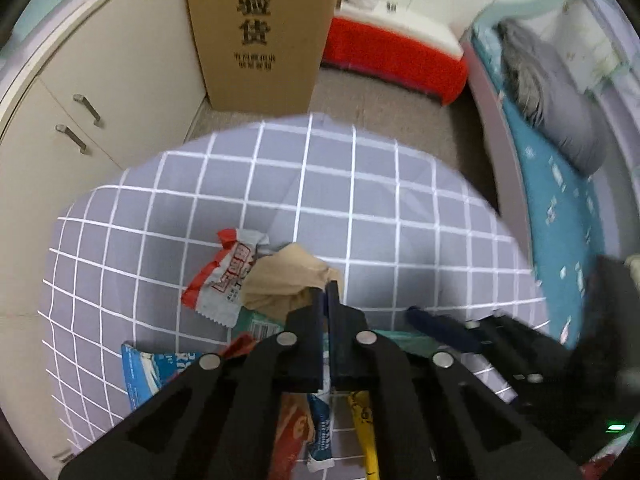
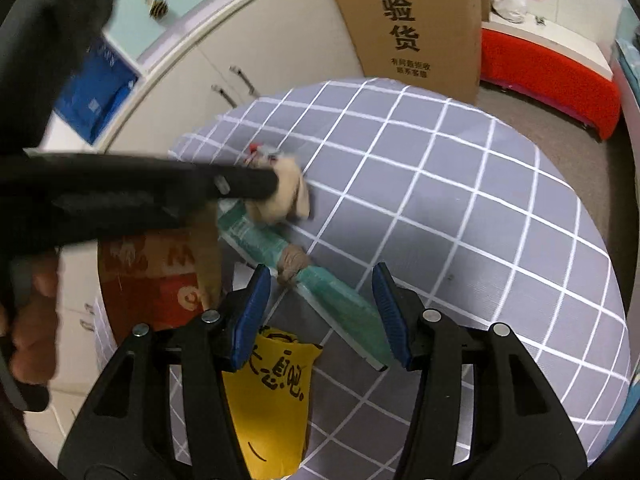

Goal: Collect trash
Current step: 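Grasp the tan cloth with the left gripper while the right grasps the teal package, then carry the tan cloth and teal package in both grippers over the bucket, then open the right gripper, then the left, dropping package and cloth into the bucket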

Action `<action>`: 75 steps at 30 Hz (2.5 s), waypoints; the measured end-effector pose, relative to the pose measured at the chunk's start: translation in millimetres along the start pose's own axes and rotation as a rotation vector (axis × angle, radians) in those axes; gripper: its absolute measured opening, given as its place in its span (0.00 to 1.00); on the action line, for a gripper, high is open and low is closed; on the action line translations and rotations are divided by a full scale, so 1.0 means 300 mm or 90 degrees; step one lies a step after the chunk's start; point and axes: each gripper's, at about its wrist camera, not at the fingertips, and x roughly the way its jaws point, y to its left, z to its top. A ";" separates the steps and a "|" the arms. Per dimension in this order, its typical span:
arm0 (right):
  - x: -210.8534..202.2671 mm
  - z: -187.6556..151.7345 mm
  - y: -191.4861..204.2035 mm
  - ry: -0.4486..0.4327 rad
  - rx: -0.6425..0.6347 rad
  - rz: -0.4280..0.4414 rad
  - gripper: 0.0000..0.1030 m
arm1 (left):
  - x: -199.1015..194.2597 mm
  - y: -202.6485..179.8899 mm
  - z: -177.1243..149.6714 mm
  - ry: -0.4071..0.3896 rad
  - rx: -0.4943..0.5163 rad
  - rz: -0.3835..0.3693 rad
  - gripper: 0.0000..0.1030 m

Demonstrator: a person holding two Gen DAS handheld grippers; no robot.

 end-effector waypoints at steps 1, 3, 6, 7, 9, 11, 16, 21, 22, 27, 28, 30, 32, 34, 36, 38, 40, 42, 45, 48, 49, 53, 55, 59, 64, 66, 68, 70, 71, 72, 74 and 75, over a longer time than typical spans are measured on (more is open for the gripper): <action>0.010 0.001 0.002 0.002 -0.007 -0.003 0.48 | -0.019 0.004 -0.005 -0.015 -0.005 -0.004 0.02; 0.021 0.004 0.015 0.000 -0.026 -0.013 0.39 | -0.050 0.003 -0.015 -0.033 -0.010 -0.018 0.02; 0.023 0.006 0.029 0.004 -0.055 -0.002 0.25 | -0.081 -0.008 -0.032 -0.051 -0.011 -0.025 0.02; 0.019 0.002 0.039 0.003 -0.071 -0.009 0.24 | -0.090 -0.011 -0.037 -0.057 -0.010 -0.025 0.02; 0.001 -0.008 0.042 -0.001 -0.087 -0.016 0.13 | -0.110 -0.023 -0.045 -0.067 -0.008 -0.032 0.02; -0.034 -0.031 0.015 -0.011 -0.072 -0.006 0.11 | -0.139 -0.041 -0.050 -0.082 -0.006 -0.041 0.02; -0.138 -0.092 -0.100 -0.047 0.012 0.016 0.11 | -0.182 -0.138 -0.044 -0.109 0.009 -0.065 0.02; -0.245 -0.162 -0.219 -0.086 0.093 0.032 0.11 | -0.170 -0.271 -0.053 -0.102 0.036 -0.077 0.02; -0.264 -0.174 -0.239 -0.092 0.104 0.034 0.11 | -0.164 -0.294 -0.059 -0.099 0.041 -0.080 0.02; -0.374 -0.255 -0.350 -0.128 0.154 0.035 0.11 | -0.112 -0.489 -0.099 -0.075 0.086 -0.096 0.02; -0.402 -0.277 -0.379 -0.135 0.163 0.031 0.11 | -0.100 -0.539 -0.110 -0.069 0.097 -0.100 0.02; -0.464 -0.324 -0.440 -0.151 0.184 0.021 0.11 | -0.078 -0.628 -0.130 -0.059 0.117 -0.109 0.02; -0.511 -0.364 -0.503 -0.164 0.203 0.009 0.11 | -0.058 -0.716 -0.153 -0.051 0.133 -0.117 0.02; -0.577 -0.429 -0.580 -0.178 0.232 -0.007 0.11 | -0.031 -0.831 -0.181 -0.038 0.154 -0.129 0.02; -0.632 -0.498 -0.653 -0.191 0.266 -0.024 0.11 | -0.004 -0.928 -0.212 -0.025 0.173 -0.140 0.02; -0.693 -0.592 -0.745 -0.198 0.309 -0.044 0.11 | 0.027 -1.017 -0.242 -0.011 0.187 -0.152 0.02; -0.727 -0.671 -0.822 -0.195 0.345 -0.063 0.11 | 0.070 -1.128 -0.284 0.009 0.203 -0.165 0.02; -0.748 -0.753 -0.889 -0.187 0.379 -0.074 0.11 | 0.119 -1.214 -0.327 0.030 0.216 -0.173 0.02; -0.763 -0.873 -0.981 -0.171 0.431 -0.093 0.11 | 0.208 -1.320 -0.389 0.065 0.227 -0.176 0.02; -0.768 -0.972 -1.057 -0.162 0.473 -0.100 0.11 | 0.301 -1.394 -0.458 0.100 0.234 -0.170 0.02; -0.767 -1.000 -1.080 -0.163 0.486 -0.099 0.11 | 0.324 -1.409 -0.476 0.109 0.236 -0.165 0.02; -0.760 -1.077 -1.157 -0.177 0.518 -0.086 0.11 | 0.413 -1.461 -0.520 0.138 0.236 -0.149 0.01; -0.748 -1.095 -1.202 -0.177 0.540 -0.088 0.12 | 0.448 -1.480 -0.538 0.150 0.237 -0.139 0.02; -0.724 -1.139 -1.270 -0.165 0.582 -0.109 0.64 | 0.493 -1.492 -0.548 0.167 0.239 -0.122 0.02; -0.744 -1.163 -1.285 -0.151 0.572 -0.114 0.64 | 0.535 -1.525 -0.560 0.180 0.243 -0.109 0.02; -0.755 -1.177 -1.290 -0.151 0.574 -0.116 0.64 | 0.547 -1.540 -0.563 0.186 0.243 -0.106 0.02; -0.764 -1.183 -1.293 -0.146 0.572 -0.121 0.64 | 0.556 -1.555 -0.568 0.190 0.245 -0.105 0.02; -0.770 -1.191 -1.295 -0.147 0.570 -0.122 0.64 | 0.562 -1.570 -0.570 0.195 0.249 -0.105 0.02; -0.774 -1.192 -1.296 -0.147 0.570 -0.122 0.64 | 0.565 -1.580 -0.572 0.196 0.250 -0.105 0.02; -0.776 -1.192 -1.297 -0.149 0.570 -0.125 0.64 | 0.567 -1.584 -0.572 0.198 0.252 -0.105 0.02; -0.790 -1.192 -1.304 -0.153 0.571 -0.135 0.64 | 0.576 -1.597 -0.576 0.203 0.253 -0.106 0.02; -0.793 -1.190 -1.303 -0.154 0.571 -0.137 0.64 | 0.580 -1.602 -0.578 0.204 0.253 -0.105 0.02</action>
